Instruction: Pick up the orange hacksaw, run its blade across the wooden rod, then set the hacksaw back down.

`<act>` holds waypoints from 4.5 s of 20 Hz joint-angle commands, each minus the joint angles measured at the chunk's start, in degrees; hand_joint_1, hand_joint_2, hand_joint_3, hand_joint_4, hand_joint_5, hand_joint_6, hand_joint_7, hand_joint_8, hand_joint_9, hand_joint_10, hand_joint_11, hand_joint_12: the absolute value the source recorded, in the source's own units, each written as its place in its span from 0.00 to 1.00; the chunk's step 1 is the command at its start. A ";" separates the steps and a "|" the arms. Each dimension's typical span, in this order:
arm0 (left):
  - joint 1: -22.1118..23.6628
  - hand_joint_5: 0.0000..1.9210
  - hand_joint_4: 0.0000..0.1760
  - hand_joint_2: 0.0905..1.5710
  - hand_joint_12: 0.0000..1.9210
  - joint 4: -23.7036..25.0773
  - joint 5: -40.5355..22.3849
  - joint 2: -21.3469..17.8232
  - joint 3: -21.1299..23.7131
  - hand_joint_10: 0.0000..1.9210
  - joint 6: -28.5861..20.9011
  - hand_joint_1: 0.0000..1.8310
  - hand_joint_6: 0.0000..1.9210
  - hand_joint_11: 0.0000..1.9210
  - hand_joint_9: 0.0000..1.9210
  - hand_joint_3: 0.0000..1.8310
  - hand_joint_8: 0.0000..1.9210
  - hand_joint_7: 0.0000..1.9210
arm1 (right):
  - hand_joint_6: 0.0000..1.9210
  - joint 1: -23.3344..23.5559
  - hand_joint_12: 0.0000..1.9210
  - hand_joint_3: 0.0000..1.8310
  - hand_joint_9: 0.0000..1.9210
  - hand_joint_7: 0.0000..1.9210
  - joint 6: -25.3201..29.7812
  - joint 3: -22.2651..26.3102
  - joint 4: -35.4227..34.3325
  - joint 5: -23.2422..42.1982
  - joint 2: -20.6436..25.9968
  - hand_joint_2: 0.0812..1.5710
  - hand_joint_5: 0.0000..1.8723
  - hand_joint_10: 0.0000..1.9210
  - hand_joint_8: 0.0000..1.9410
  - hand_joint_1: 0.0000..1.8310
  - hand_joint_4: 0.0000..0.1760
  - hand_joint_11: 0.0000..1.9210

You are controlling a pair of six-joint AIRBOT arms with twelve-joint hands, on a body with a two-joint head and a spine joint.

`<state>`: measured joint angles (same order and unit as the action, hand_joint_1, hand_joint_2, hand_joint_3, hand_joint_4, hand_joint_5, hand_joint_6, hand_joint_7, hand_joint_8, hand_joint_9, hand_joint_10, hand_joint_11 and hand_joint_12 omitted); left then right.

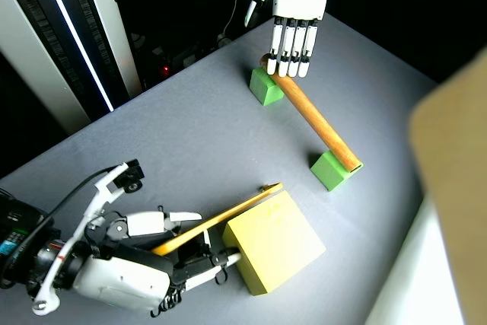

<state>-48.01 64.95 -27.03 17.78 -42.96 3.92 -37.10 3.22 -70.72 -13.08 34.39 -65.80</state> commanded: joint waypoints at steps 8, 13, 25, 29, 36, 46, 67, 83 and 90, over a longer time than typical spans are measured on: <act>0.34 0.06 0.00 0.79 0.12 -1.28 -0.50 0.17 -0.45 0.00 -0.15 0.00 0.00 0.00 0.06 0.00 0.00 0.07 | 0.50 0.22 0.71 0.00 0.56 0.56 -0.14 5.68 1.87 20.27 4.15 0.69 0.51 0.37 0.48 0.67 0.00 0.41; 0.34 0.07 0.00 0.79 0.13 -1.28 -0.50 0.22 -0.67 0.00 -0.15 0.01 0.00 0.00 0.06 0.00 0.00 0.08 | 0.51 2.03 0.71 0.00 0.57 0.56 -2.21 5.95 1.86 24.22 5.18 0.69 0.50 0.34 0.48 0.67 0.00 0.40; 0.34 0.07 0.00 0.78 0.14 -1.28 -0.50 0.34 -0.84 0.00 -0.15 0.00 0.00 0.00 0.06 0.00 0.00 0.08 | 0.54 11.22 0.71 0.00 0.56 0.55 -32.04 11.43 -10.89 24.28 4.65 0.70 0.48 0.35 0.50 0.67 0.00 0.39; 0.35 0.07 0.00 0.79 0.14 -1.28 -0.51 0.34 -0.72 0.00 -0.15 0.00 0.00 0.00 0.06 0.00 0.00 0.08 | 0.54 11.62 0.70 0.00 0.56 0.54 -36.19 14.91 -18.40 27.07 2.54 0.70 0.48 0.35 0.52 0.67 0.00 0.39; 0.40 0.08 0.00 0.79 0.14 -1.28 -0.50 0.37 -0.75 0.00 -0.15 0.00 0.00 0.00 0.07 0.00 0.00 0.08 | 0.52 13.98 0.70 0.00 0.54 0.55 -40.68 17.82 -30.81 35.01 -1.79 0.69 0.49 0.41 0.49 0.68 0.00 0.40; 0.40 0.08 0.00 0.79 0.14 -1.28 -0.50 0.82 -0.96 0.00 -0.15 0.00 0.00 0.00 0.07 0.00 0.00 0.08 | 0.55 16.11 0.71 0.00 0.51 0.54 -40.32 20.52 -34.47 36.08 -7.76 0.70 0.47 0.48 0.51 0.68 0.00 0.40; 0.53 0.08 0.00 0.79 0.12 -1.29 0.12 1.27 -1.22 0.00 -0.15 0.00 0.00 0.00 0.07 0.00 0.00 0.08 | 0.55 9.19 0.70 0.00 0.56 0.55 -41.90 20.86 -35.01 36.69 -15.24 0.70 0.47 0.36 0.51 0.67 0.00 0.40; 0.64 0.09 0.00 0.79 0.17 -1.29 0.11 1.33 -1.17 0.00 -0.15 0.00 0.00 0.00 0.08 0.00 0.00 0.09 | 0.54 11.00 0.69 0.00 0.56 0.55 -42.61 20.74 -38.06 40.39 -17.63 0.70 0.48 0.35 0.49 0.67 0.00 0.41; 0.81 0.09 0.00 0.79 0.15 -1.29 0.12 1.48 -1.00 0.00 -0.16 0.00 0.00 0.00 0.07 0.00 0.00 0.09 | 0.55 12.02 0.69 0.00 0.53 0.55 -43.57 18.99 -38.23 40.47 -21.16 0.70 0.47 0.45 0.49 0.68 0.00 0.41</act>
<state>-47.48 64.45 -27.20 19.09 -43.68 3.75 -26.00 -41.21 -51.68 -56.84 70.67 -86.98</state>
